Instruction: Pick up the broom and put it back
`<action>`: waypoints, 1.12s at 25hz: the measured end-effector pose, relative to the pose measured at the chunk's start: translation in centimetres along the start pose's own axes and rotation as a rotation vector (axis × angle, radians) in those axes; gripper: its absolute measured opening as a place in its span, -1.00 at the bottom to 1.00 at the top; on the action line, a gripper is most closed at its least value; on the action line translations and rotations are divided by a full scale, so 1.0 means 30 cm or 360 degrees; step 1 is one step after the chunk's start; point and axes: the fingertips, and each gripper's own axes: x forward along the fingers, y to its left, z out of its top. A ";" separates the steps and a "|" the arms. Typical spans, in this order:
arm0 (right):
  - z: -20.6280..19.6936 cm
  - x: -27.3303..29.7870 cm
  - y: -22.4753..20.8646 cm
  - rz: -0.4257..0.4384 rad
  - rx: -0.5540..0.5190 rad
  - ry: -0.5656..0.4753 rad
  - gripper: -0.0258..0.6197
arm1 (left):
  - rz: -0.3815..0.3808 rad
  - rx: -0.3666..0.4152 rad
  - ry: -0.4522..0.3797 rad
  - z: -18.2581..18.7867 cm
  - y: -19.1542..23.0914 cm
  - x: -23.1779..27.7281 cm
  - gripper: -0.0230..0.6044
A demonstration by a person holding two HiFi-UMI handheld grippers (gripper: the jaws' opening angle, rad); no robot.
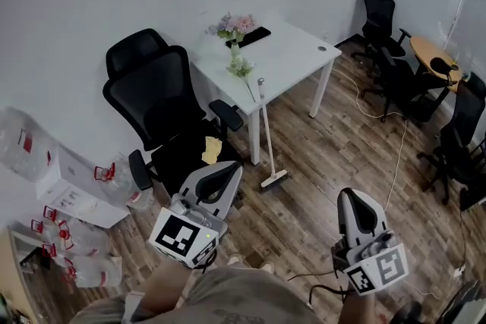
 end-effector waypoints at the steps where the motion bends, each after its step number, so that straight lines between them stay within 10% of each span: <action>1: -0.001 -0.001 0.000 0.0012 0.0000 0.0001 -0.83 | 0.0003 0.0001 0.0002 -0.001 -0.003 0.000 -0.87; 6: -0.012 -0.010 -0.009 0.0058 0.0010 -0.0008 -0.82 | 0.0044 0.0000 0.0015 -0.014 -0.022 -0.005 -0.87; 10: -0.005 -0.011 -0.027 0.0058 0.0050 -0.0038 -0.45 | 0.0078 -0.0002 0.0032 -0.028 -0.020 -0.015 -0.87; 28: -0.126 0.381 -0.198 0.0094 -0.0020 0.0115 -0.44 | 0.0092 -0.0022 0.0090 -0.157 0.268 0.239 -0.87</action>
